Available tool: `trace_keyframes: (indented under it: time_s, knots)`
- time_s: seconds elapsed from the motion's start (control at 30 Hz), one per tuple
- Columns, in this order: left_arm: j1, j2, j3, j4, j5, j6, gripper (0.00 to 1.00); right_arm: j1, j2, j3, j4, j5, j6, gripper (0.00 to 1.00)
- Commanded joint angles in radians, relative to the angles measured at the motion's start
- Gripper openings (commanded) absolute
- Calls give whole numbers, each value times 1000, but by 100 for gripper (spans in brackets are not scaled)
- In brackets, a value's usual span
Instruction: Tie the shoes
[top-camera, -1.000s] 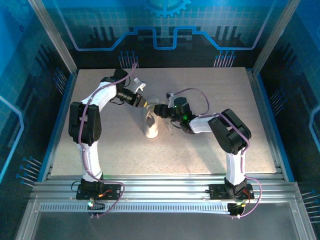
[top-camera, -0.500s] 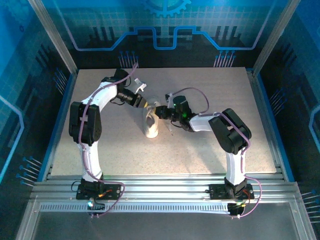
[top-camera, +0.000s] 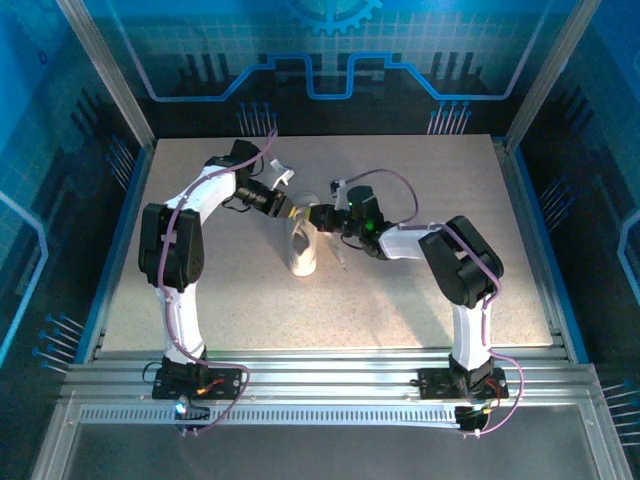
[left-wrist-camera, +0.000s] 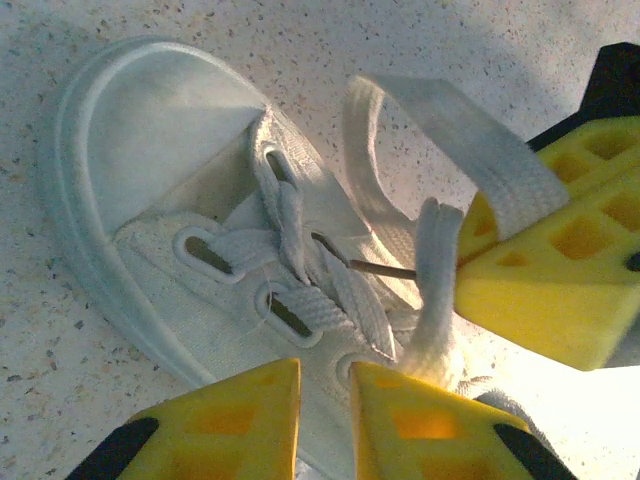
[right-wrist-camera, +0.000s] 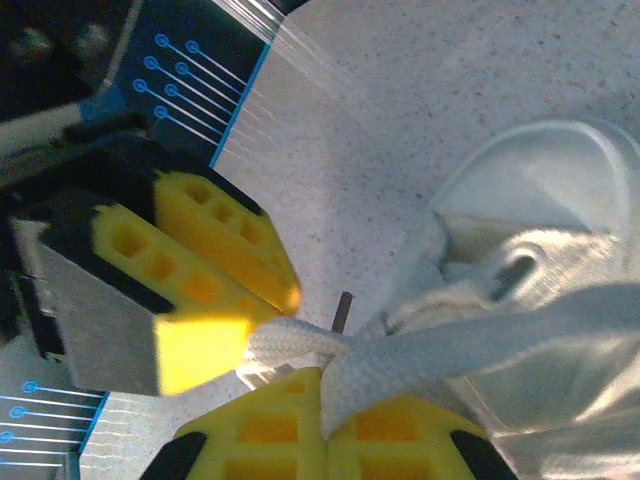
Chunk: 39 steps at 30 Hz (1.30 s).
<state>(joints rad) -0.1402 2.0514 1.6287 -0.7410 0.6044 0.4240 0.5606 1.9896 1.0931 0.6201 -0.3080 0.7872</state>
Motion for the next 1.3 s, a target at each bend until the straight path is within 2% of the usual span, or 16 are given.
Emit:
trace_keyframes:
  time_s: [0.0, 0.17, 0.33, 0.5, 0.6, 0.67, 0.93, 1.27]
  knots:
    - [8, -30, -17, 24, -7, -19, 22, -9, 28, 53, -22, -37, -29, 0]
    - [20, -31, -27, 40, -29, -27, 24, -1, 41, 114, -147, -55, -88, 0]
    - [42, -74, -92, 108, -38, -11, 26, -1, 61, 124, -178, -69, -101, 0]
    - [66, -155, -209, 203, 0, 121, 34, -4, 96, 148, -168, -121, -102, 0]
    - [71, -200, -270, 199, 34, 326, 37, -8, 114, 160, -144, -155, -95, 0]
    - [71, -215, -300, 229, 15, 390, 39, -9, 122, 168, -138, -171, -95, 0]
    - [71, -193, -309, 296, -38, 532, 41, -11, 133, 204, -178, -209, -123, 0]
    - [49, -131, -270, 301, -73, 595, 43, -19, 158, 253, -220, -248, -140, 0]
